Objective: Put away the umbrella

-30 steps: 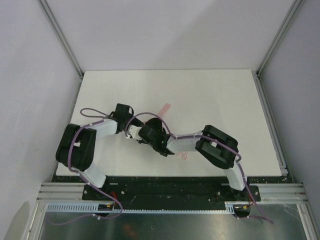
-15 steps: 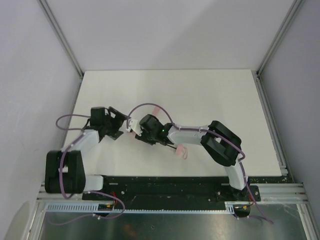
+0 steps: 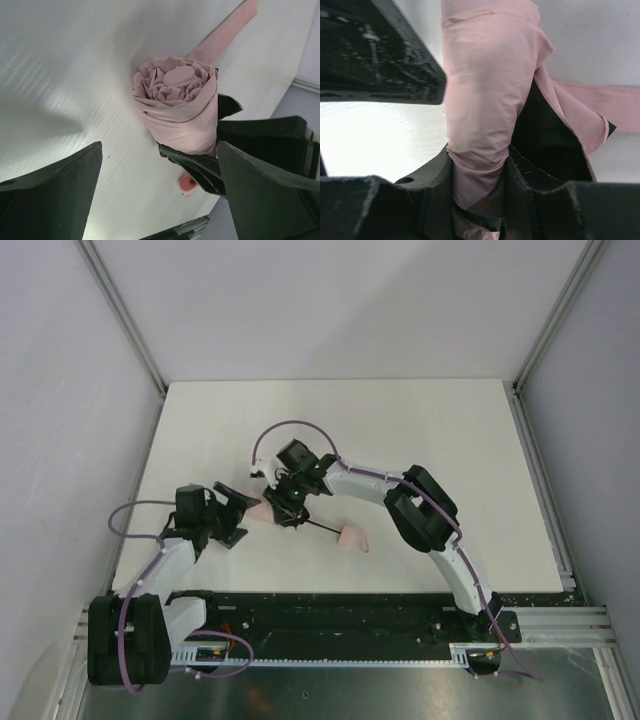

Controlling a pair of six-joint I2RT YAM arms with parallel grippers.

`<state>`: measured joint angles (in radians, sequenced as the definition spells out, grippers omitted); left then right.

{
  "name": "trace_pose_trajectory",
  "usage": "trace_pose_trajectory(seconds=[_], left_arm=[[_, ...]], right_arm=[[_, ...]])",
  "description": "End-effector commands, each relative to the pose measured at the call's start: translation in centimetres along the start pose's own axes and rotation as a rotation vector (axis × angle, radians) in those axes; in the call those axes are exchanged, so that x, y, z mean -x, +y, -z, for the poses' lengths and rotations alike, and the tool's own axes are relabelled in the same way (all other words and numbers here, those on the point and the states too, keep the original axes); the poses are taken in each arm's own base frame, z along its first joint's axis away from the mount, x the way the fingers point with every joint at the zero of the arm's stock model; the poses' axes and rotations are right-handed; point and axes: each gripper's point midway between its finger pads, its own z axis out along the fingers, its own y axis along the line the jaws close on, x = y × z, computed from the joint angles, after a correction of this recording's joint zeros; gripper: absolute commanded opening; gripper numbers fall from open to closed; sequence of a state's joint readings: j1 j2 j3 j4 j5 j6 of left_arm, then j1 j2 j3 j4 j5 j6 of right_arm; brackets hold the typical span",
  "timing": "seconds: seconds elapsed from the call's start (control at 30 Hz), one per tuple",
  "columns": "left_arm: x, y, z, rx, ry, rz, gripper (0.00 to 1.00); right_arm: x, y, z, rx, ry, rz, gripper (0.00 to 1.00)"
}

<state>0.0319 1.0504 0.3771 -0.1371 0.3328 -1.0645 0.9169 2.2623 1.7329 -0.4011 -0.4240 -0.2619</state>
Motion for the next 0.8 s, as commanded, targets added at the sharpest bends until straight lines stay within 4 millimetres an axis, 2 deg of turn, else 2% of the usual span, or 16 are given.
trace_pose_trajectory(seconds=[0.0, 0.1, 0.2, 0.37, 0.6, 0.77], left_arm=[[0.3, -0.8, 0.4, -0.032, -0.029, 0.034, 0.99], [0.1, -0.5, -0.2, -0.004, -0.008, 0.068, 0.99], [0.2, -1.2, -1.1, 0.006, 0.021, 0.072, 0.99], [-1.9, -2.2, -2.6, 0.034, 0.091, 0.079, 0.99], [-4.3, -0.2, -4.1, 0.13, 0.136, 0.092, 0.99], [-4.6, 1.6, -2.3, 0.135, 0.101, 0.049, 0.99]], right_arm=[[-11.8, 4.3, -1.6, 0.256, 0.344, -0.339, 0.0], [-11.3, 4.3, -1.6, 0.335, 0.303, -0.397, 0.0], [-10.8, 4.4, -1.5, 0.407, 0.267, -0.438, 0.0], [-10.1, 4.0, -1.3, 0.455, 0.234, -0.472, 0.0], [-8.9, 3.5, -1.4, 0.457, 0.208, -0.481, 0.0], [-8.3, 1.5, -1.3, 0.381, 0.174, -0.509, 0.0]])
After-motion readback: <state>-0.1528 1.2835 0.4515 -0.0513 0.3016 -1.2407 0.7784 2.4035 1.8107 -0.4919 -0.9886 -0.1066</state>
